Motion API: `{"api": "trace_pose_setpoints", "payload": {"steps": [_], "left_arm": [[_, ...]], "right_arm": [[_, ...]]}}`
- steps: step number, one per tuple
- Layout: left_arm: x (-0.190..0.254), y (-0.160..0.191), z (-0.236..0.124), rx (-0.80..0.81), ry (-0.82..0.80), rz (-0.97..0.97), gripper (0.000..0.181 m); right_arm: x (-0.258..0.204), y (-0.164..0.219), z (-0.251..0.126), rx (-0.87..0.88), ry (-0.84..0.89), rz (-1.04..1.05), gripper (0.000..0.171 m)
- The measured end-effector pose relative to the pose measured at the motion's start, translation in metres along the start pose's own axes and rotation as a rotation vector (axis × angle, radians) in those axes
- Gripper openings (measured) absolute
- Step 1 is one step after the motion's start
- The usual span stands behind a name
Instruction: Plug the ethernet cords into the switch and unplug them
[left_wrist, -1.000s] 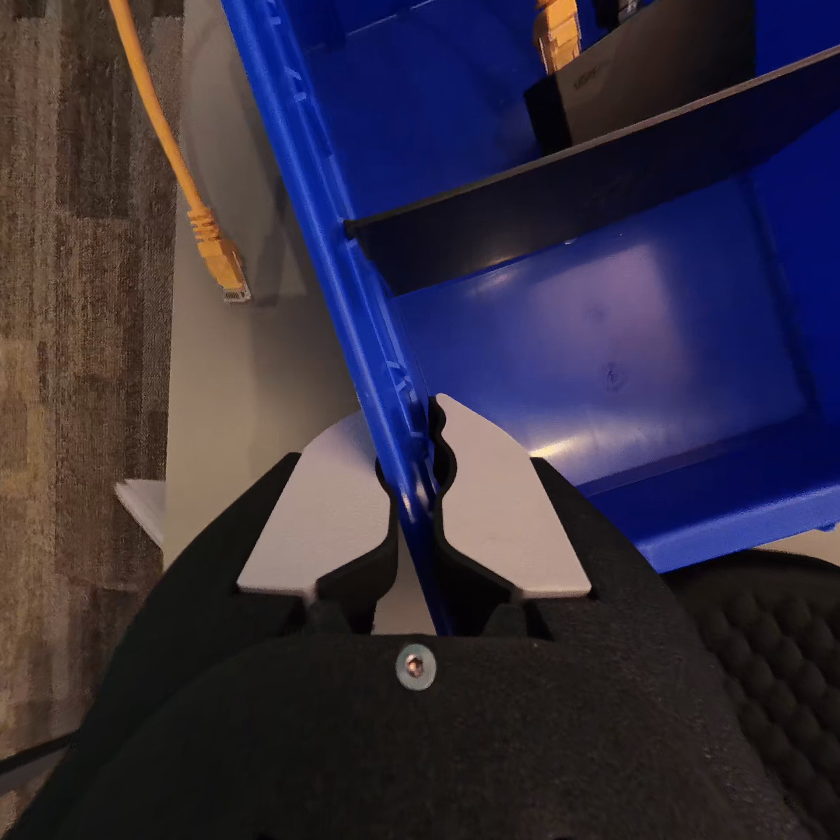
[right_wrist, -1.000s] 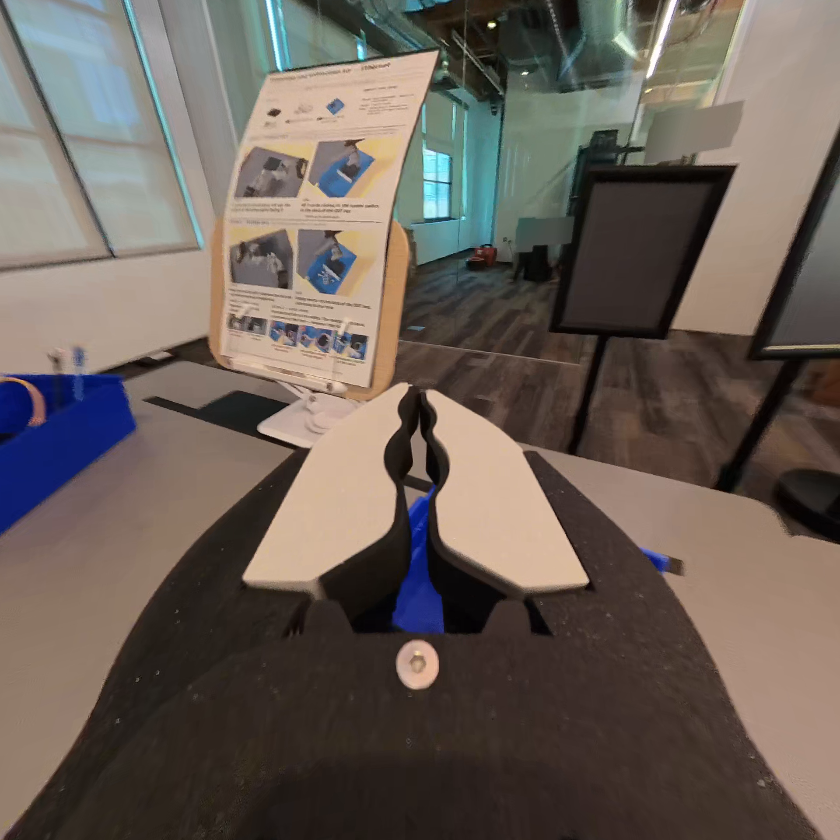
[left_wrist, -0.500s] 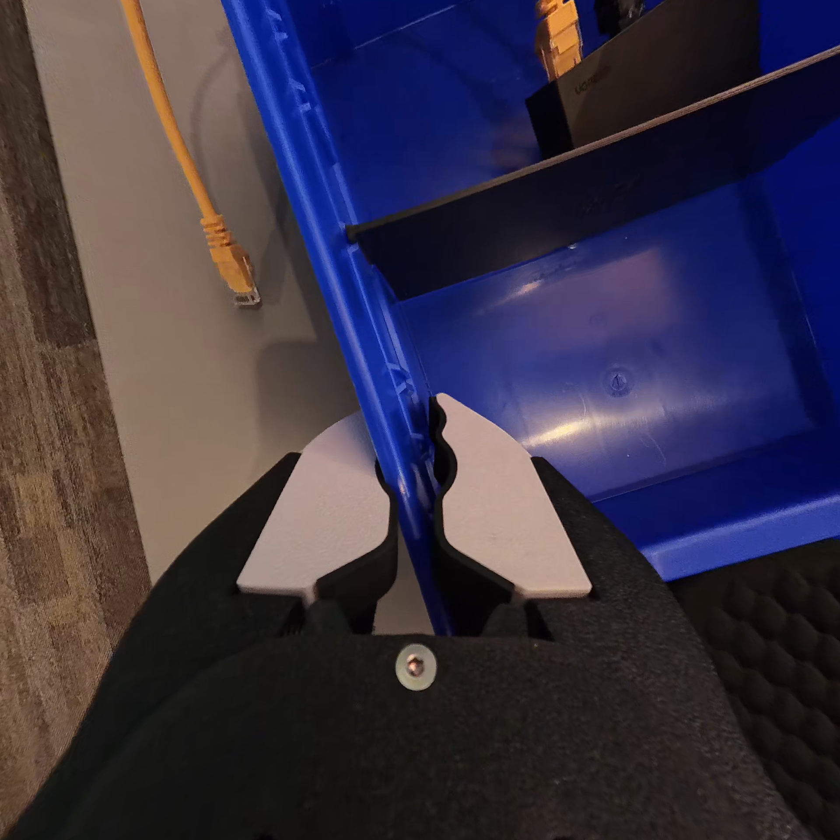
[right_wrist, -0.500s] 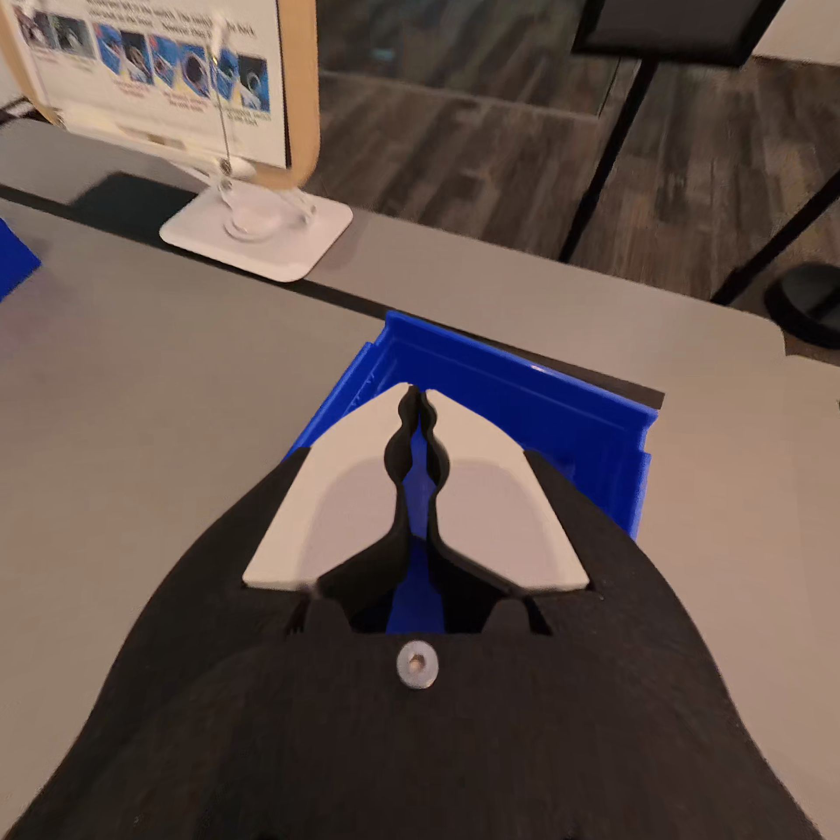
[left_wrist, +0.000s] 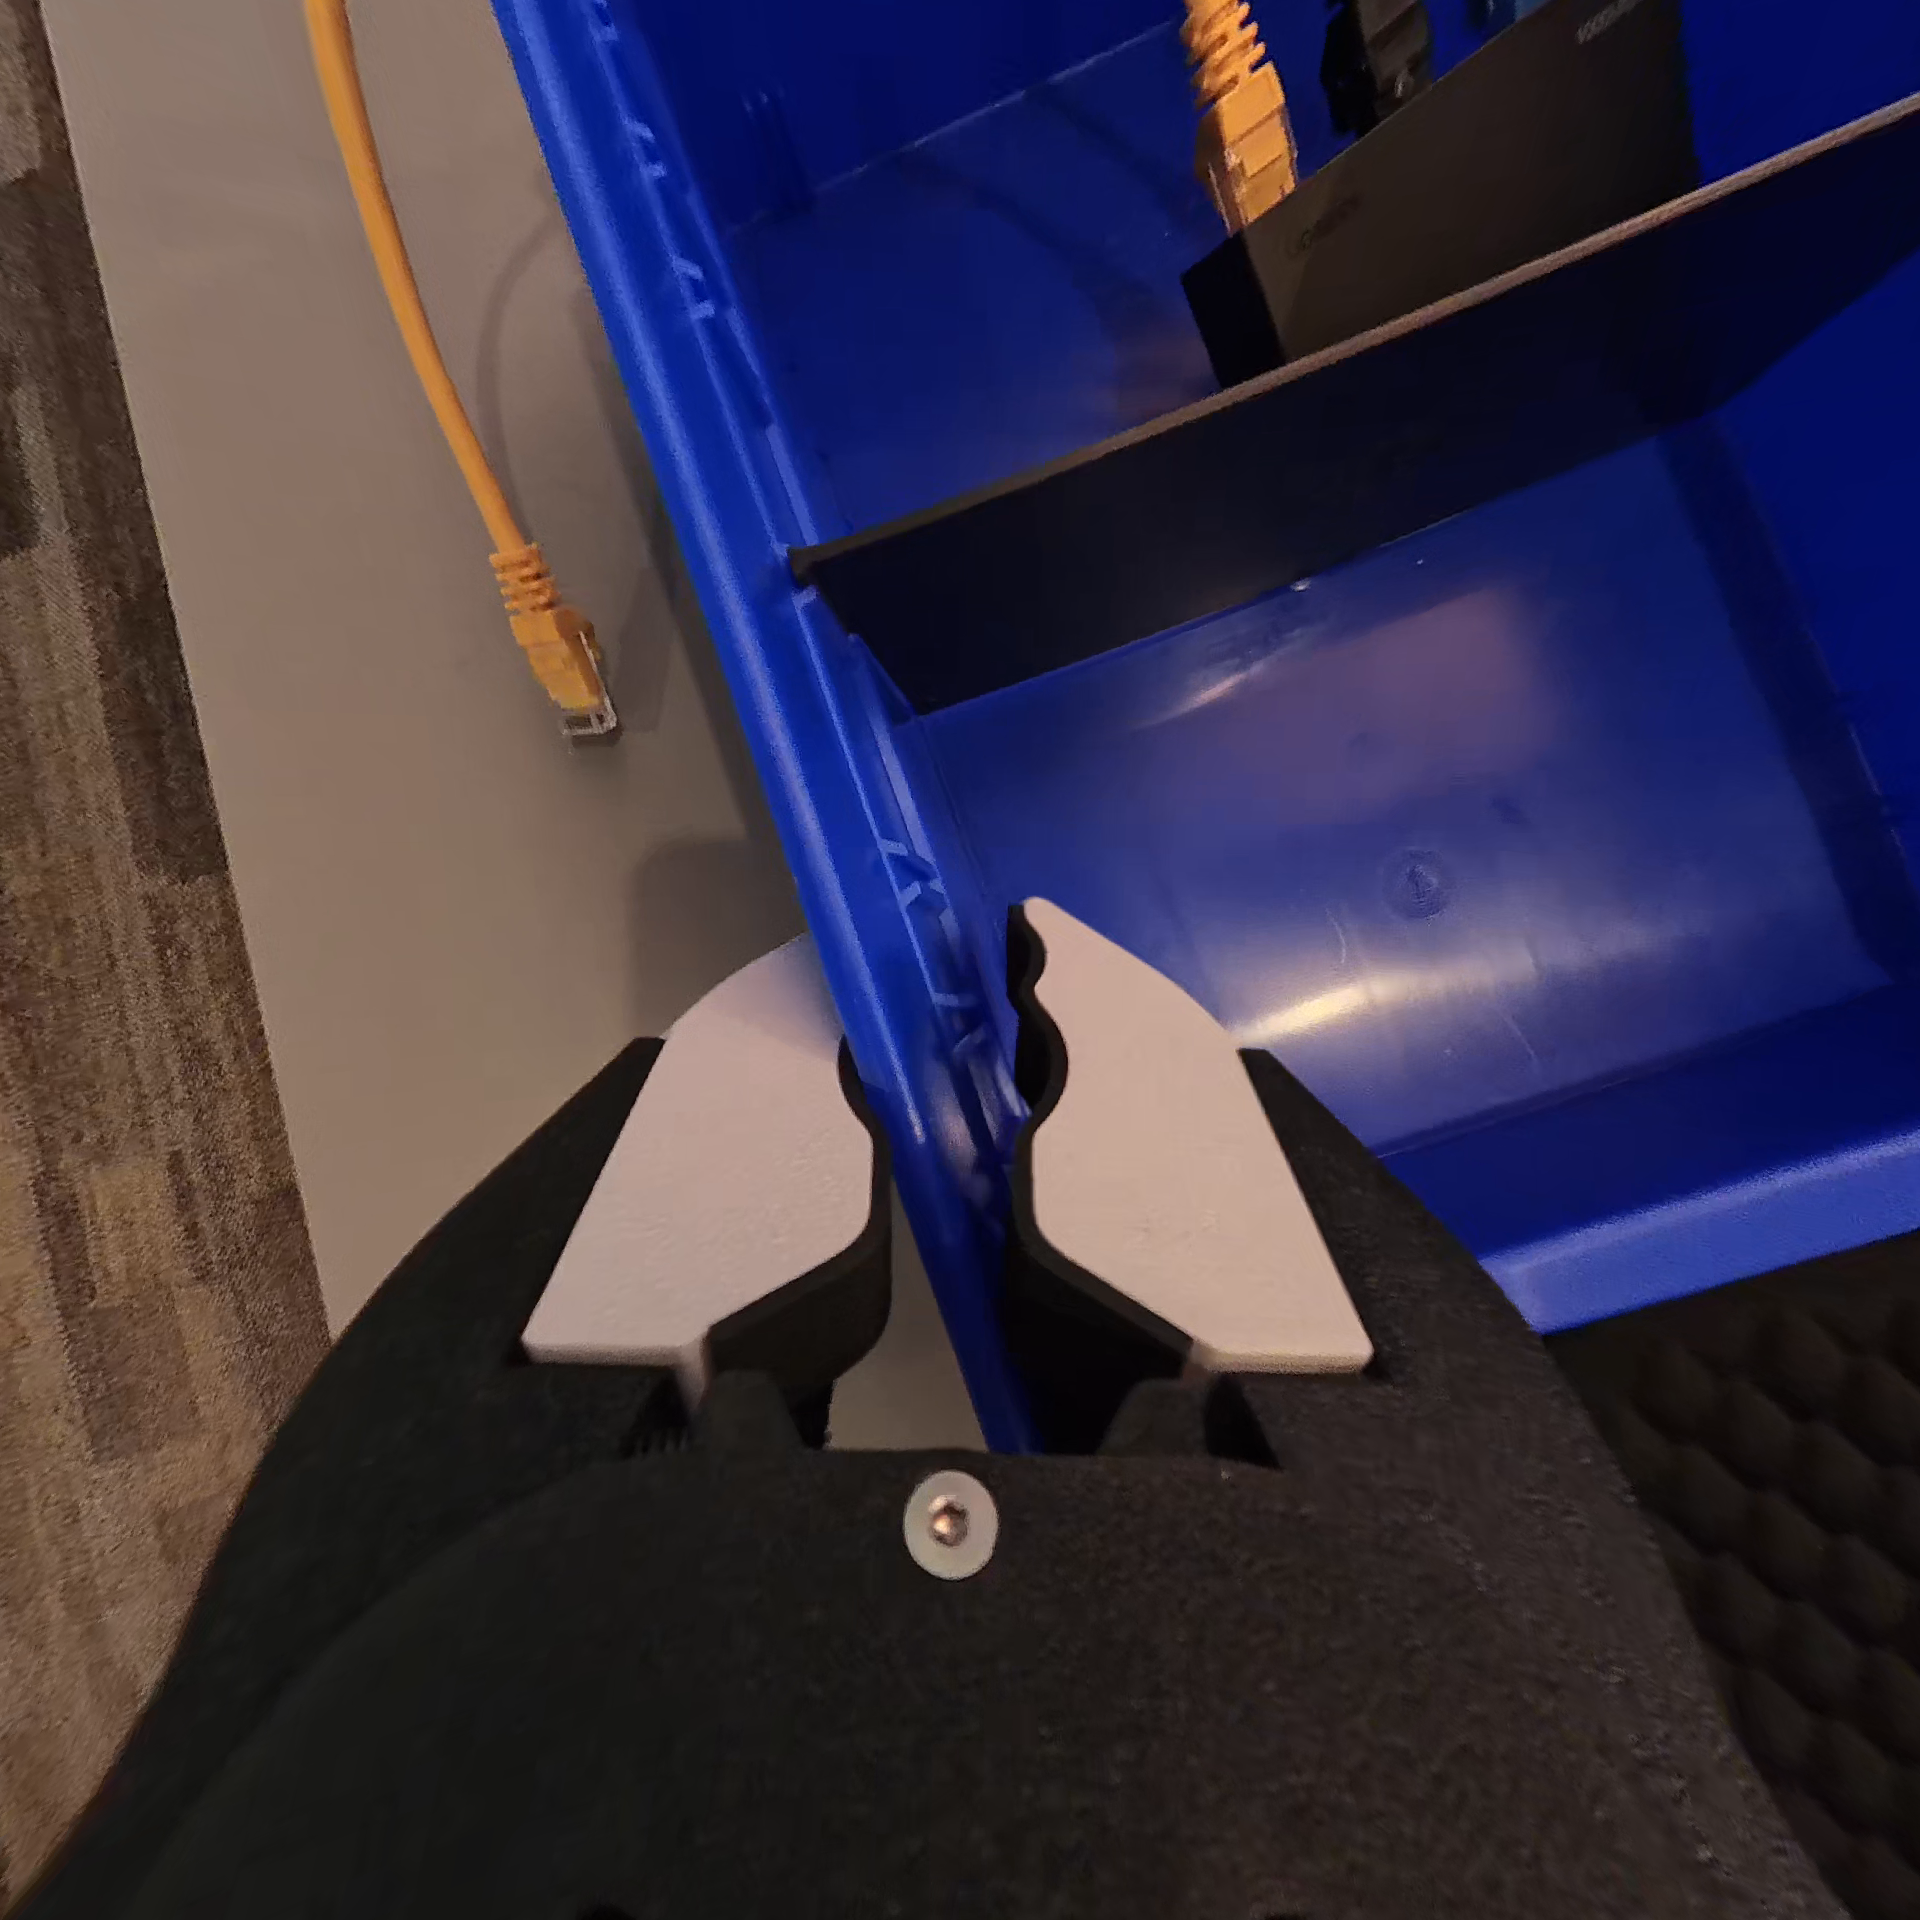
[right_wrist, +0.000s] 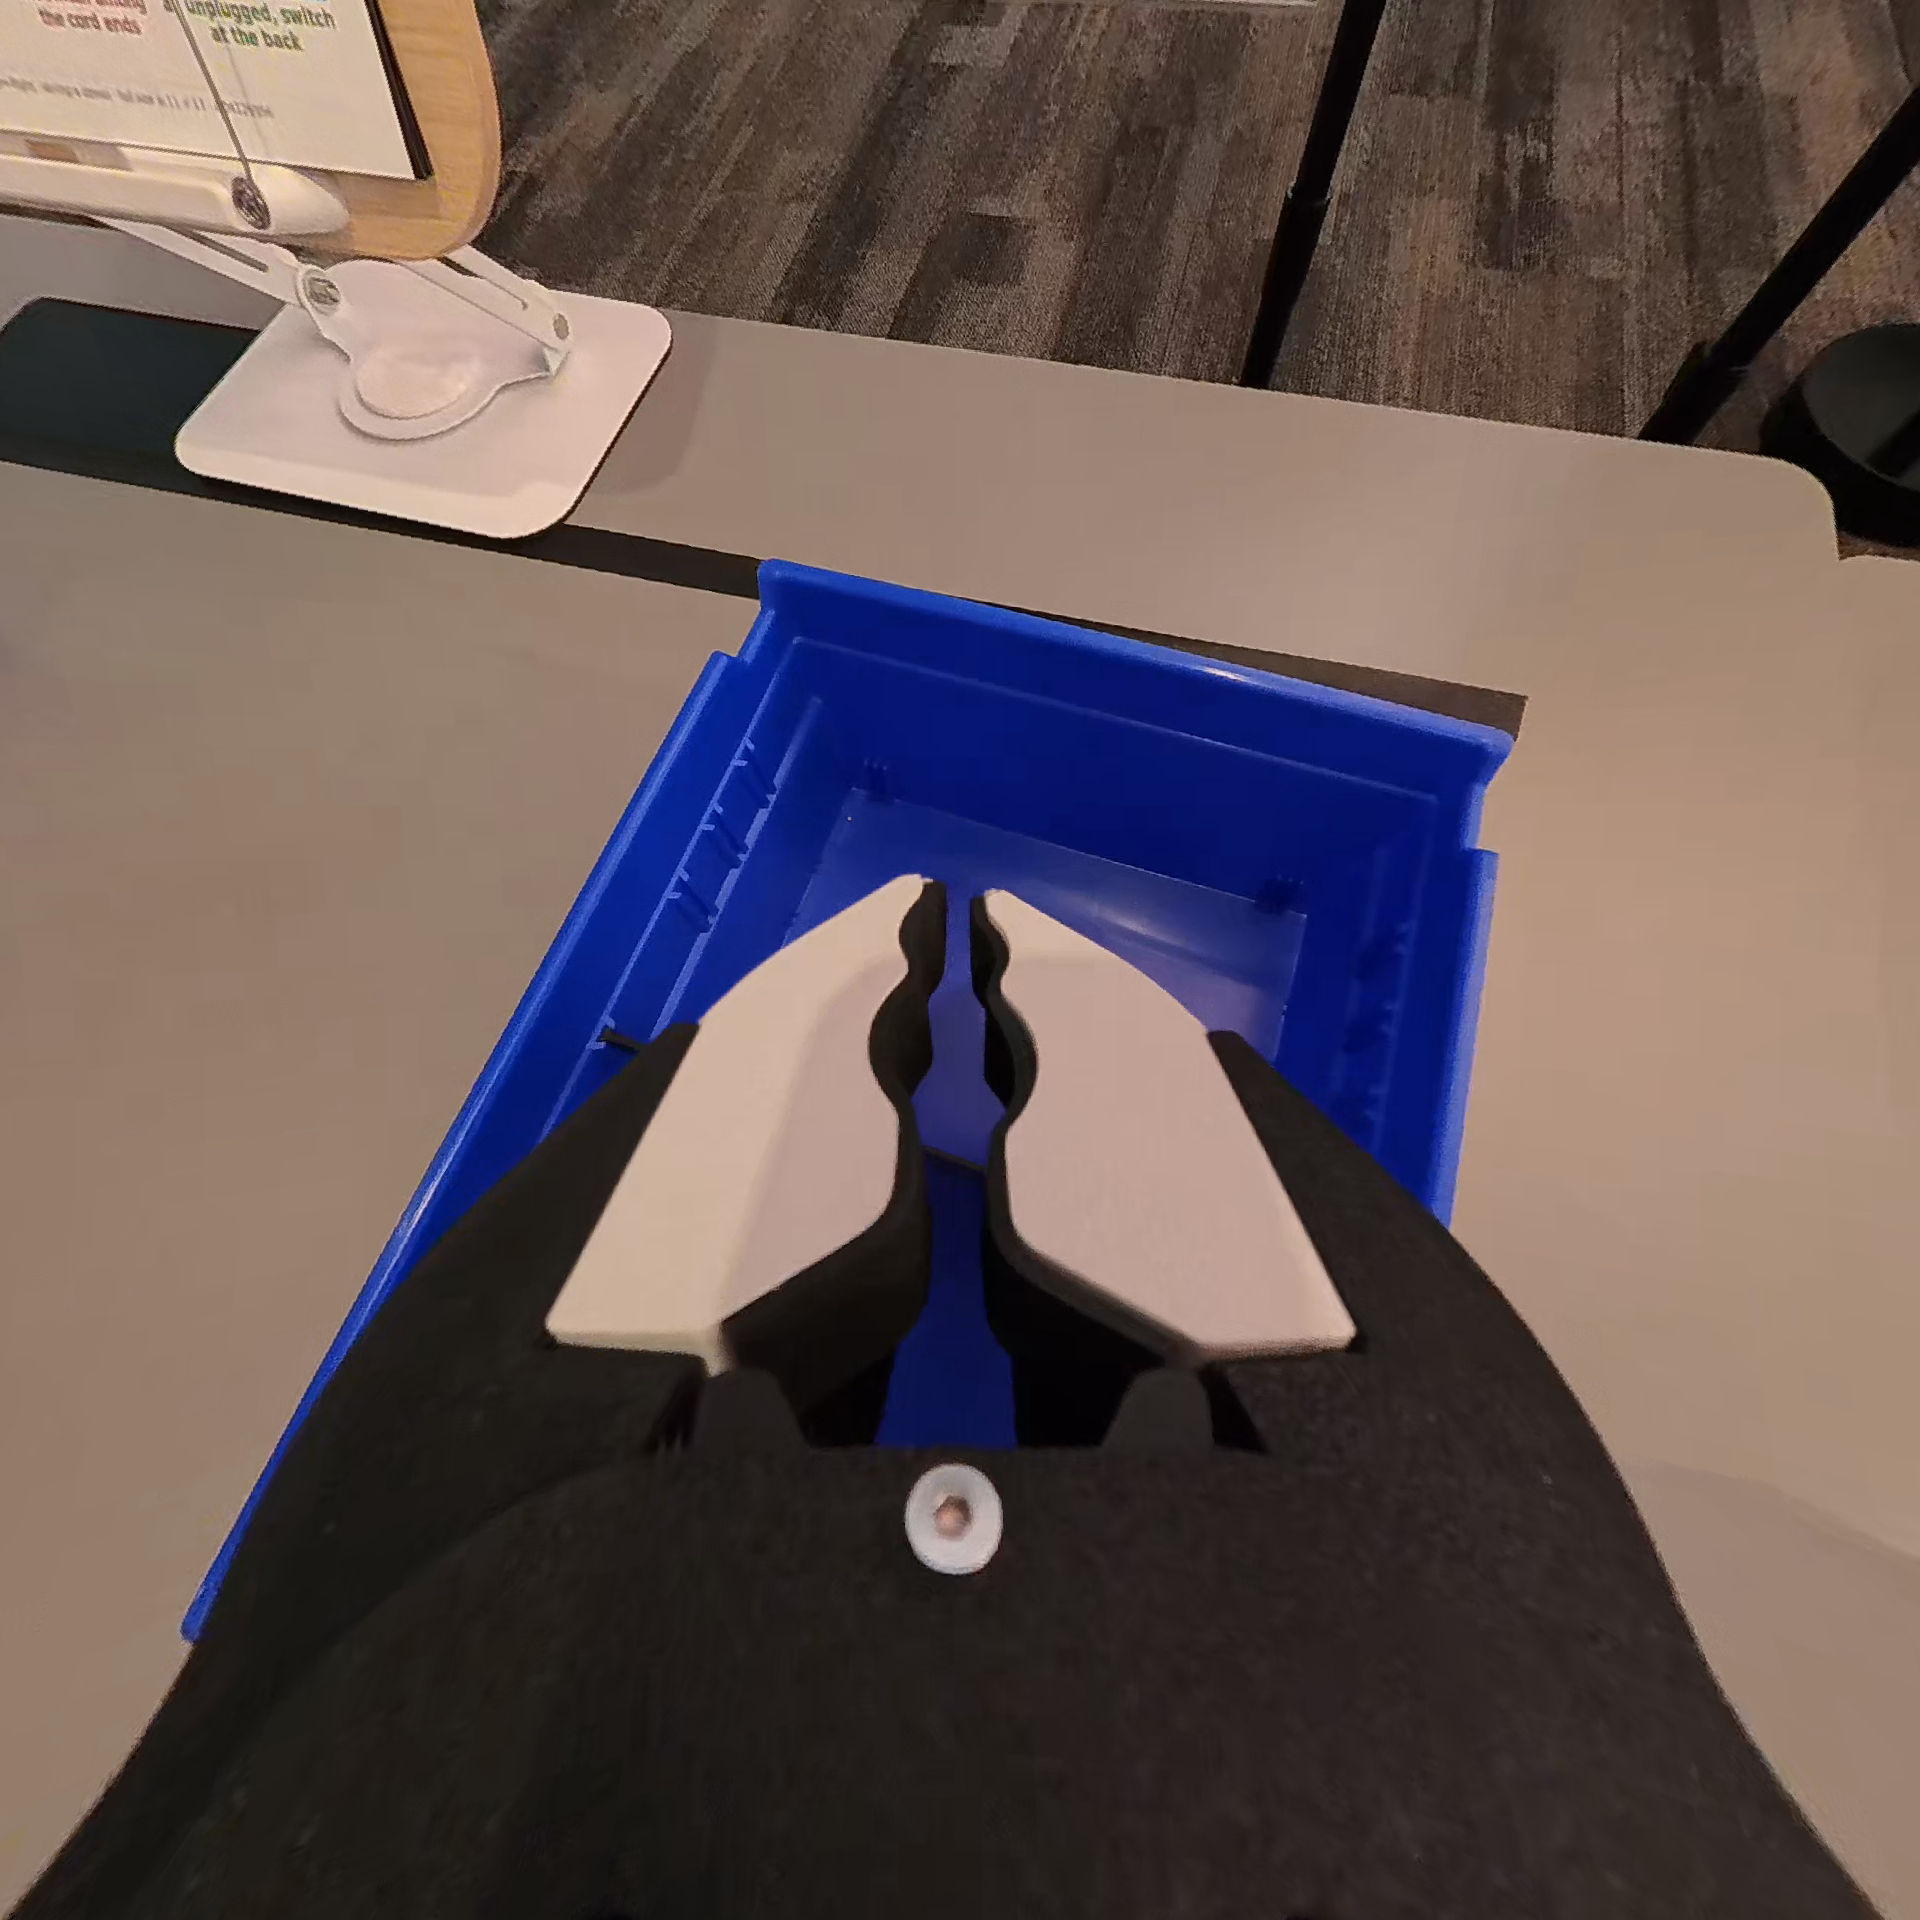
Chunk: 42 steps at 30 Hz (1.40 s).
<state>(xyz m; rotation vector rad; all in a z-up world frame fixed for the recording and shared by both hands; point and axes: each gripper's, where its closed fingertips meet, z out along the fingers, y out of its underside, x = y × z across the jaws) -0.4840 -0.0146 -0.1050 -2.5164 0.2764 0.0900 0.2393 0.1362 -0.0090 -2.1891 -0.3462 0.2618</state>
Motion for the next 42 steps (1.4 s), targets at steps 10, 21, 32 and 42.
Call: {"api": "trace_pose_setpoints", "payload": {"steps": [10,21,32,42], "left_arm": [[0.003,0.005,0.003,0.000,0.079,-0.050,0.021],[-0.003,-0.002,-0.005,0.044,0.032,-0.074,0.021],[-0.007,-0.034,-0.049,0.186,-0.011,-0.071,0.029],[0.027,-0.078,-0.049,0.203,0.189,-0.040,0.034]], "right_arm": [[0.000,-0.002,-0.004,0.037,-0.016,0.012,0.008],[-0.006,-0.004,0.000,0.046,-0.003,-0.034,0.009],[-0.018,-0.016,-0.008,0.091,0.001,-0.088,0.008],[-0.025,-0.018,-0.010,0.111,-0.024,-0.131,0.008]]}}
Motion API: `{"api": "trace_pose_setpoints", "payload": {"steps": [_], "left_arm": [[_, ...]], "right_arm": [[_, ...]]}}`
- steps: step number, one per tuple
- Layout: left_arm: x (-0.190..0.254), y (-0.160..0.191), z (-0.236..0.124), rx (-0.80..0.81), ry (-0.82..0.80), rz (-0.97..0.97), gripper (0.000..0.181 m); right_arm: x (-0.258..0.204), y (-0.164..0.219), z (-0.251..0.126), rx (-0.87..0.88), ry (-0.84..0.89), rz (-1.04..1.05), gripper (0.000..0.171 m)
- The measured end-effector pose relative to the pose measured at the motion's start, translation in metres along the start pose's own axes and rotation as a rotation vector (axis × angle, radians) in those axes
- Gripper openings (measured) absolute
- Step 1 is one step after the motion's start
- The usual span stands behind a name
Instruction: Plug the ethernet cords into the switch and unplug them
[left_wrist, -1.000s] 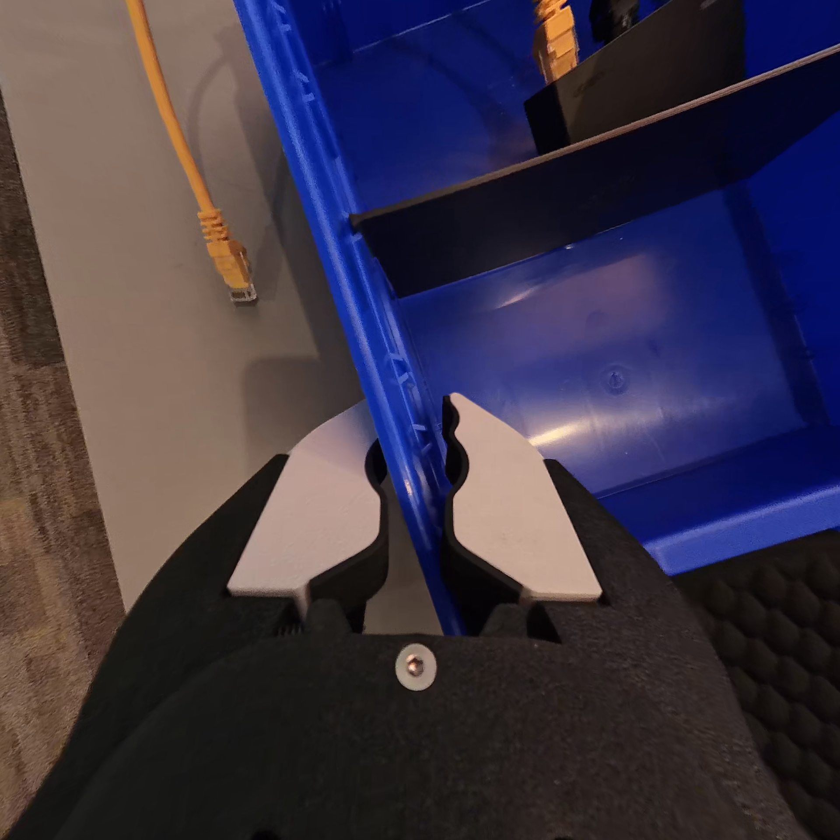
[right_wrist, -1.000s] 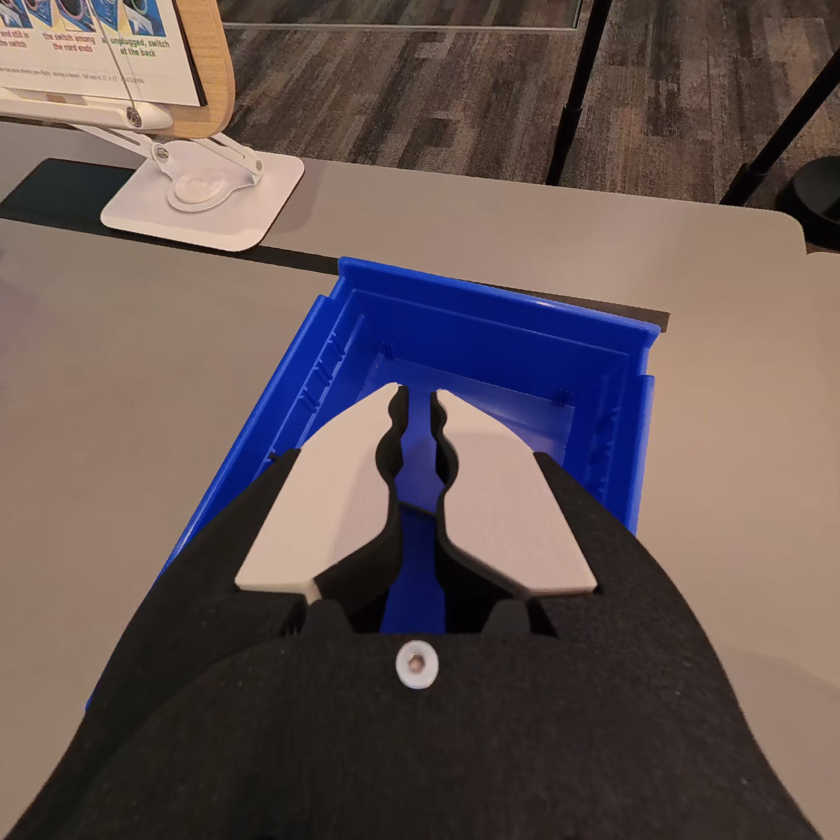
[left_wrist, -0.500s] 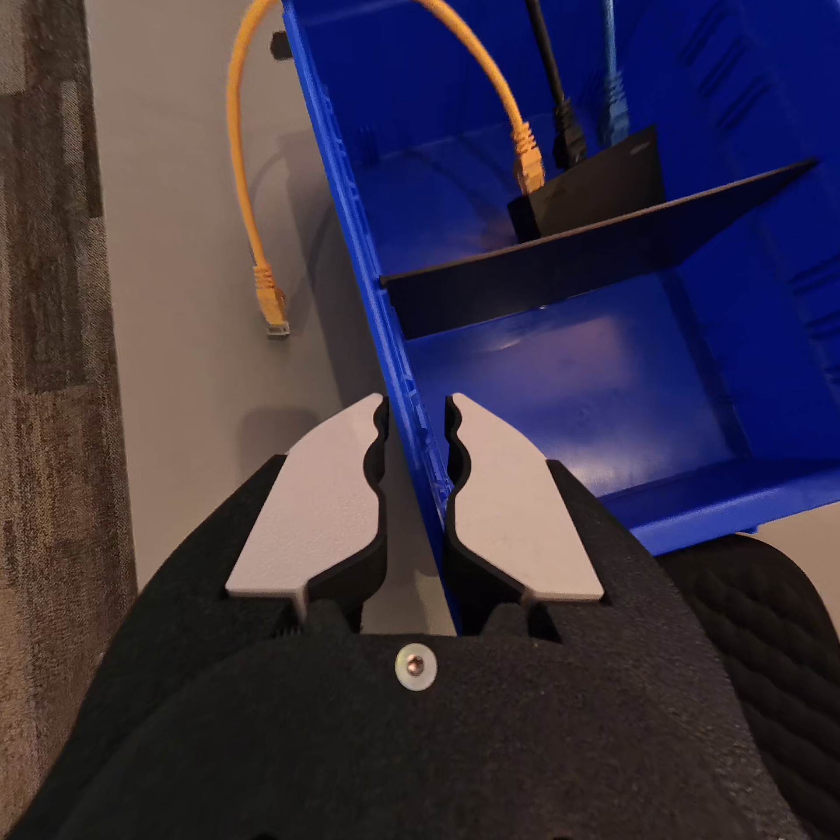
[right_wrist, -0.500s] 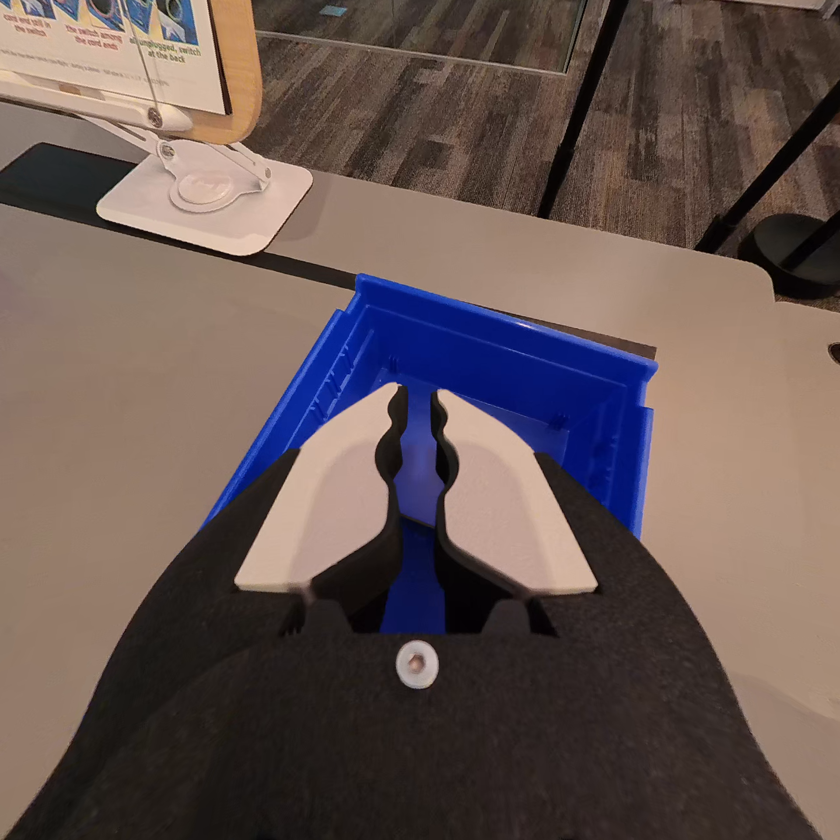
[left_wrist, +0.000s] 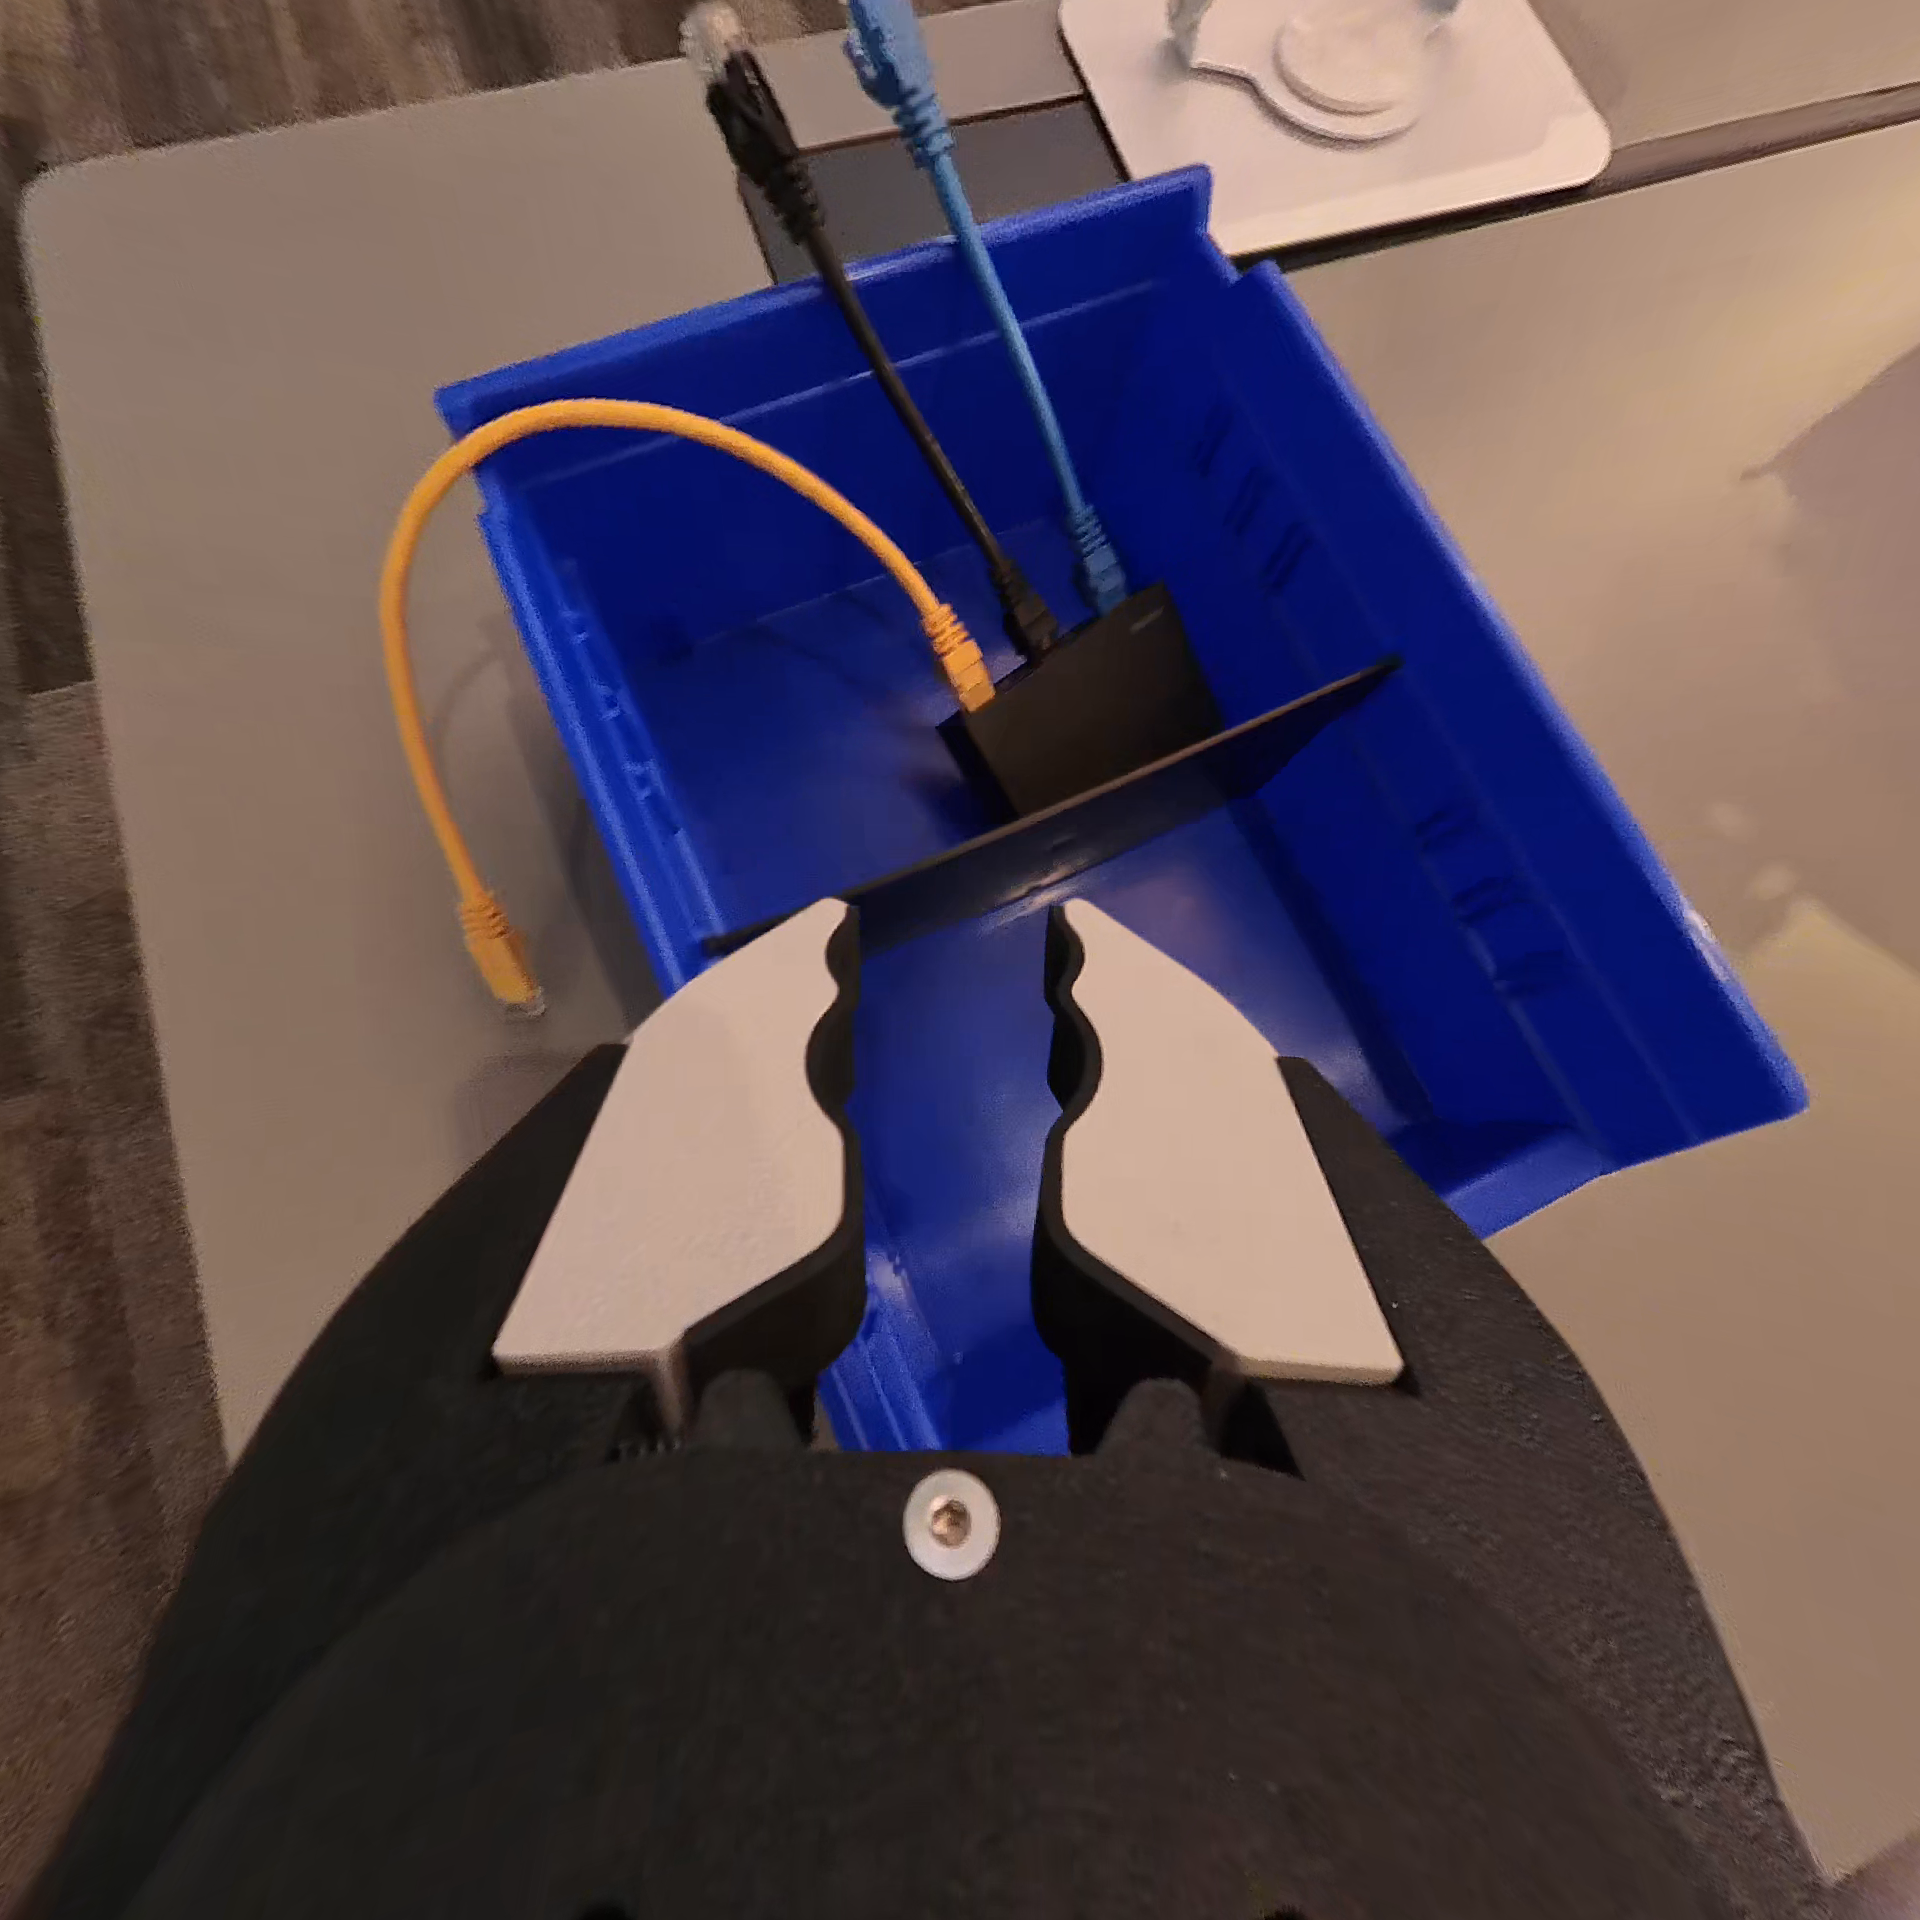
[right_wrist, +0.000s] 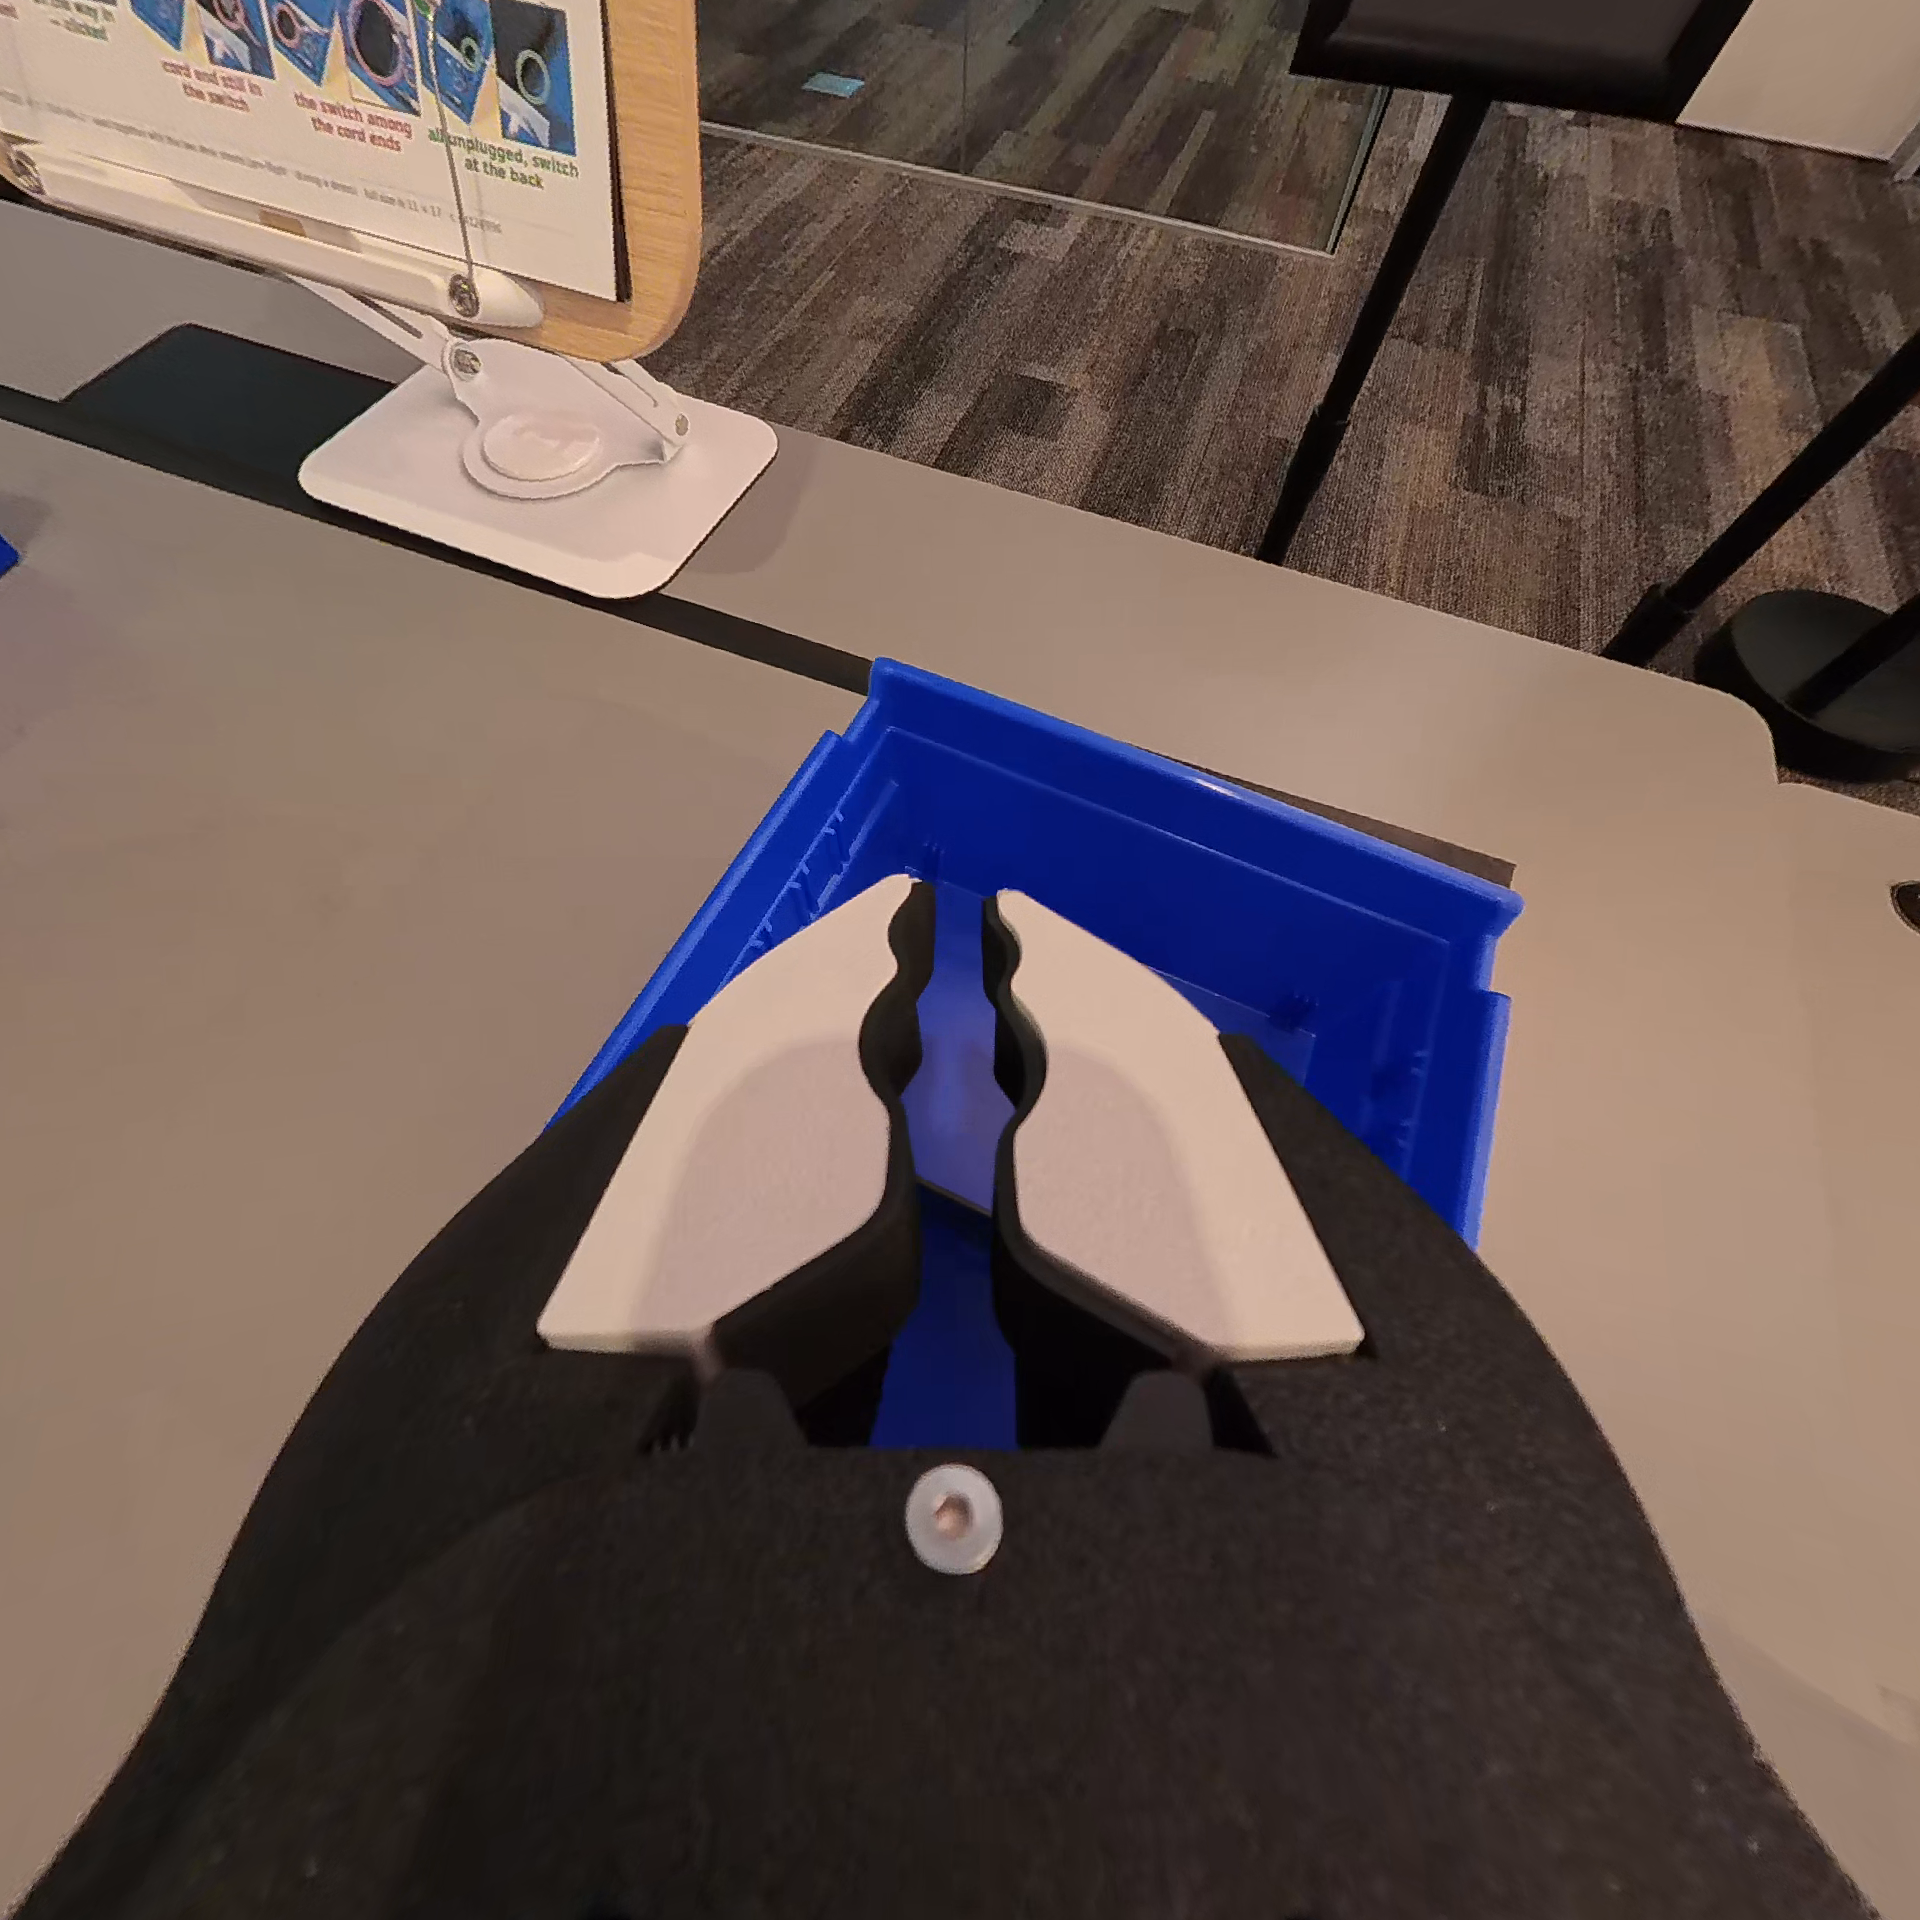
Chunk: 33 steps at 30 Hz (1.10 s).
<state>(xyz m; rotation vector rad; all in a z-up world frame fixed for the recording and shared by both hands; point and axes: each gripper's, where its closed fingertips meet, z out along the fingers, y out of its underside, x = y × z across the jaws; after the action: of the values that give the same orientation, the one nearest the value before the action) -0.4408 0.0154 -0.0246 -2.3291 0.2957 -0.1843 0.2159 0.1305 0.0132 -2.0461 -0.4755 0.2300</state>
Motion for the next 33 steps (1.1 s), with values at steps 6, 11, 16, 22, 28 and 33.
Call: {"api": "trace_pose_setpoints", "payload": {"steps": [6,11,16,22,28,33], "left_arm": [[-0.001,-0.019,0.034,-0.121,0.070,-0.057,0.033],[-0.006,-0.027,0.065,-0.227,0.050,-0.062,0.030],[-0.016,-0.032,0.089,-0.279,-0.013,-0.075,0.029],[-0.022,-0.045,0.108,-0.237,-0.062,-0.108,0.026],[-0.023,-0.050,0.118,-0.182,-0.066,-0.122,0.027],[-0.021,-0.051,0.122,-0.168,-0.052,-0.132,0.028]], "right_arm": [[-0.003,-0.005,-0.002,0.017,0.005,-0.034,0.008],[-0.010,-0.010,-0.004,0.037,-0.041,-0.007,0.008],[-0.013,-0.012,-0.007,0.035,-0.040,-0.023,0.008],[-0.021,-0.017,-0.008,0.058,-0.098,0.006,0.008],[-0.021,-0.018,-0.007,0.048,-0.085,-0.006,0.008],[-0.017,-0.012,-0.003,0.021,-0.069,-0.004,0.008]]}}
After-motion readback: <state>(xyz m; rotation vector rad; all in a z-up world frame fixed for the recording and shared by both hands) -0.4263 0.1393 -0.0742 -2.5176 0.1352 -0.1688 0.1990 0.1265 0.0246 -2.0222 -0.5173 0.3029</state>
